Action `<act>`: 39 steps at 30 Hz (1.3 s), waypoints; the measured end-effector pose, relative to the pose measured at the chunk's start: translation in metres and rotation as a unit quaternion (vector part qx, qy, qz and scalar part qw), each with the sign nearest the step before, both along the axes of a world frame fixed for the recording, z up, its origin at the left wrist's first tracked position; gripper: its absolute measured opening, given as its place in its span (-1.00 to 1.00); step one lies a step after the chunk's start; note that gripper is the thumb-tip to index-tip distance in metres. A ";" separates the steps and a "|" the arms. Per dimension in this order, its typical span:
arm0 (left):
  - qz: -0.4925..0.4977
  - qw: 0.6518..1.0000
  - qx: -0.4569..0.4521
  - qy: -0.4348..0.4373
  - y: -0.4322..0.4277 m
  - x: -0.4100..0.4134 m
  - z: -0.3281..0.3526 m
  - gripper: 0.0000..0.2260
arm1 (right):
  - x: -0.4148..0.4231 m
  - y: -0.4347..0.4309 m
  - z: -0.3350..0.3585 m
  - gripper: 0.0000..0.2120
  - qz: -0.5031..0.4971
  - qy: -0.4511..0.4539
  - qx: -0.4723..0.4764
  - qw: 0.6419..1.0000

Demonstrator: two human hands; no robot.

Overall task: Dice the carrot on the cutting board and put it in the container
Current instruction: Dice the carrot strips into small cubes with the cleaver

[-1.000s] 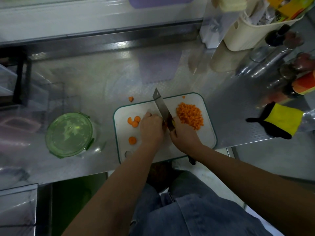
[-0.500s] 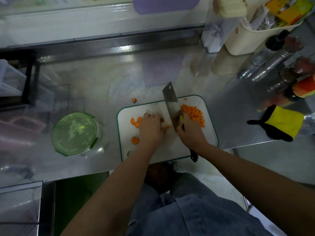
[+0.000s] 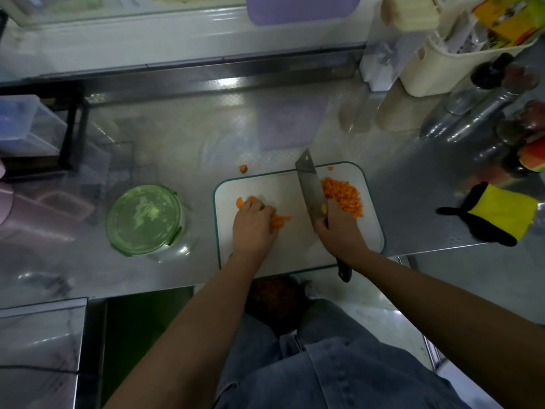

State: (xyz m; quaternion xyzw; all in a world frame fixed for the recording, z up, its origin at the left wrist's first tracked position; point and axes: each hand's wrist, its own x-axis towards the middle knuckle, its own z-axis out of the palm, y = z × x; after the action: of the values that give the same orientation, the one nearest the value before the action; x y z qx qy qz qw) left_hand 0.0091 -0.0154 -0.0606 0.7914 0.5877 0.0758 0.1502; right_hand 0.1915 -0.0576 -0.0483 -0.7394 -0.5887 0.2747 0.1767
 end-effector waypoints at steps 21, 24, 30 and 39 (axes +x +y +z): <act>-0.027 0.999 -0.033 -0.007 0.004 0.007 0.001 -0.84 | -0.038 -0.005 0.003 -0.80 0.067 -0.053 -0.009 0.996; -0.028 0.999 -0.046 -0.008 0.006 0.006 0.001 -0.84 | -0.042 -0.004 0.002 -0.71 0.064 -0.066 -0.014 0.996; -0.022 0.999 -0.040 -0.004 0.007 0.005 0.001 -0.87 | -0.039 0.003 0.005 -0.79 0.042 -0.045 -0.006 0.998; -0.006 0.999 -0.040 -0.008 0.008 0.005 0.001 -0.89 | -0.044 0.001 0.010 -0.77 0.084 -0.060 -0.008 0.995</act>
State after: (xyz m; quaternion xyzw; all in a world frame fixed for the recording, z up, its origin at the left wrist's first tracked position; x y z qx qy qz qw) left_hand 0.0145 -0.0072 -0.0592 0.7876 0.5842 0.0579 0.1872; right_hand 0.1474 -0.0567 -0.0380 -0.7040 -0.6558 0.2486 0.1114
